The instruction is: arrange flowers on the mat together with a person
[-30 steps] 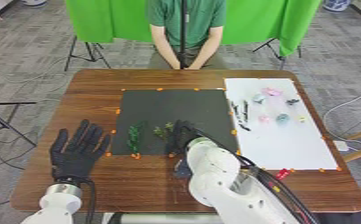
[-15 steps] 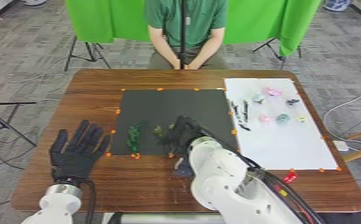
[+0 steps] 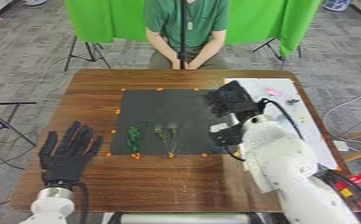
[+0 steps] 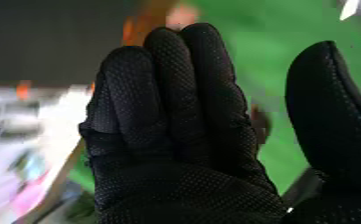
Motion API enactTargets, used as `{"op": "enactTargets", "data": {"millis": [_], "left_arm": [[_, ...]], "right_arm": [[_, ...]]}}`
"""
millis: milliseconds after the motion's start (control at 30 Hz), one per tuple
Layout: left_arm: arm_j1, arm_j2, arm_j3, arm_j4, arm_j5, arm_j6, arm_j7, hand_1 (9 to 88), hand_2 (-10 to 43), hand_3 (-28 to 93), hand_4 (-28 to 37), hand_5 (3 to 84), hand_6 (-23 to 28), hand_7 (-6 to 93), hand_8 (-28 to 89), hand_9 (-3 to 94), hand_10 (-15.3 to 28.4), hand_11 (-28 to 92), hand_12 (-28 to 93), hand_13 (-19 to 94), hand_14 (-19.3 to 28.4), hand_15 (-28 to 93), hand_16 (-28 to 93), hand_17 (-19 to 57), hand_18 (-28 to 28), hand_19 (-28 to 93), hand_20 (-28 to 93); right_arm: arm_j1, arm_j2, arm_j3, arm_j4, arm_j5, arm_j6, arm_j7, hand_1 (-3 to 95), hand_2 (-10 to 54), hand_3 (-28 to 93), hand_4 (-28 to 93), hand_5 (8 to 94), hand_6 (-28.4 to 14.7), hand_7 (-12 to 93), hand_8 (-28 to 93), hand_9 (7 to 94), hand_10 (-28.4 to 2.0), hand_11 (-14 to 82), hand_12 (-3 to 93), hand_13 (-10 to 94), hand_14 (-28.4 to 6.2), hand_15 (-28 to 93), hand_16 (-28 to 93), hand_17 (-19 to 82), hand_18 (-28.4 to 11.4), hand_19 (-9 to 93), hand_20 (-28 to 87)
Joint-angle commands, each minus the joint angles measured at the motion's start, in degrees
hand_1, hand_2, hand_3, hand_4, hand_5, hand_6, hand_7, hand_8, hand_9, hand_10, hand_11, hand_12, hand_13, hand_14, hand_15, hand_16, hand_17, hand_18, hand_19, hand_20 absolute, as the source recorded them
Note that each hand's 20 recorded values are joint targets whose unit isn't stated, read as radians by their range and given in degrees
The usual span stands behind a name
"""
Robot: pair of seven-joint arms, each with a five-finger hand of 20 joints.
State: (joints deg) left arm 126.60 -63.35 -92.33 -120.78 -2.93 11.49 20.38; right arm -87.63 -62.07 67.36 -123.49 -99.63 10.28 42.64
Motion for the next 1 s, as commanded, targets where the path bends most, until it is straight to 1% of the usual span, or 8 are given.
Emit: {"op": "enactTargets", "data": {"millis": [33, 133, 200, 500, 600, 667, 800, 1000], "left_arm": [[2.06, -0.35, -2.99, -0.08, 0.02, 0.39, 3.02, 28.6, 8.7, 75, -28.3, 45.0, 10.1, 19.1, -11, 42.8, 17.7, 31, 13, 33, 18.9, 51, -9, -6.8, 17.8, 43, 15], [2.22, -0.12, -3.38, -0.22, 0.32, 1.28, 3.98, 28.3, 9.0, 75, -28.3, 45.1, 10.1, 19.0, -11, 42.9, 17.7, 31, 13, 34, 18.9, 50, -9, -6.8, 17.8, 43, 15], [2.04, -0.11, -3.05, -0.86, -0.57, 4.56, 3.98, 28.2, 9.1, 76, -28.3, 45.2, 10.1, 19.0, -11, 43.1, 17.7, 31, 13, 34, 18.8, 50, -9, -6.8, 17.8, 43, 15], [2.12, 0.21, -3.25, -1.31, -1.39, 6.64, 6.88, 26.7, 10.8, 77, -28.3, 44.7, 9.1, 16.5, -12, 36.6, 13.7, 20, 7, 20, 11.4, 27, -12, -7.8, 13.1, 39, 11], [2.36, 0.91, -4.76, -1.48, 1.53, 6.99, 7.22, 25.7, 11.2, 76, -28.3, 42.9, 8.6, 15.4, -12, 32.9, 13.2, 19, 5, 16, 9.3, 22, -12, -8.0, 11.3, 36, 9], [2.50, 2.64, -5.85, -2.26, 4.75, 9.89, 6.37, 24.1, 14.1, 73, -28.3, 40.0, 8.1, 15.1, -12, 29.6, 12.4, 18, 4, 16, 9.3, 21, -12, -8.0, 11.1, 36, 7], [2.26, 3.78, -7.67, -2.18, 10.51, 7.80, 6.16, 25.5, 16.0, 66, -28.3, 33.5, 7.2, 15.0, -12, 24.4, 11.3, 17, 2, 13, 8.6, 18, -12, -8.2, 10.6, 34, 6], [1.85, 2.55, -7.18, -1.90, 8.16, 6.54, 6.67, 23.1, 15.8, 69, -28.3, 34.9, 7.8, 14.9, -12, 24.8, 12.3, 17, 2, 15, 9.4, 19, -11, -8.0, 11.2, 34, 5]], "right_arm": [[-10.66, 10.91, 20.35, -3.08, 4.02, 10.32, -2.09, 33.4, -4.0, 72, -21, 69.7, -6.1, 31, -11, 68.8, -20.1, 37.1, 28.3, 54, -20.8, 66, 22, 24, -28.4, 77, 35], [-14.60, 12.24, 26.09, -3.53, 6.00, 14.28, -1.55, 33.5, -3.9, 74, -21, 66.0, -6.3, 30, -11, 65.2, -20.0, 33.5, 27.0, 51, -20.5, 62, 20, 20, -27.3, 72, 32], [-17.42, 11.87, 29.18, -3.52, 5.20, 16.75, -2.81, 32.2, -2.9, 75, -22, 63.9, -6.5, 30, -12, 63.2, -21.1, 29.7, 25.0, 50, -20.6, 56, 18, 16, -26.5, 65, 27], [-28.08, 8.96, 41.10, -3.23, 23.09, 15.78, -26.85, 26.1, 2.7, 78, -24, 51.4, -6.7, 24, -13, 49.6, -19.5, 13.0, 17.2, 38, -19.1, 20, 17, 10, -21.0, 45, 12], [-30.59, 7.95, 44.27, -2.83, 29.13, 9.93, -33.52, 24.4, 4.1, 78, -24, 49.3, -6.1, 23, -13, 48.1, -18.2, 10.8, 16.6, 37, -18.6, 15, 18, 9, -20.2, 41, 11], [-32.04, 7.19, 45.58, -3.03, 32.00, 7.44, -35.86, 23.4, 4.8, 78, -24, 47.9, -5.7, 21, -12, 46.3, -16.7, 9.3, 16.2, 35, -17.9, 11, 19, 9, -19.4, 37, 10], [-33.69, 6.52, 46.96, -3.11, 34.60, 4.29, -39.12, 21.0, 5.4, 79, -24, 45.4, -4.8, 20, -12, 41.9, -15.5, 6.2, 15.5, 27, -16.6, 6, 19, 7, -18.0, 32, 10], [-36.00, 4.20, 47.74, -4.51, 39.75, 3.27, -38.36, 19.8, 5.8, 78, -25, 44.4, -4.6, 19, -12, 41.3, -15.1, 5.0, 15.7, 27, -16.7, 6, 19, 7, -18.3, 31, 11]]}}
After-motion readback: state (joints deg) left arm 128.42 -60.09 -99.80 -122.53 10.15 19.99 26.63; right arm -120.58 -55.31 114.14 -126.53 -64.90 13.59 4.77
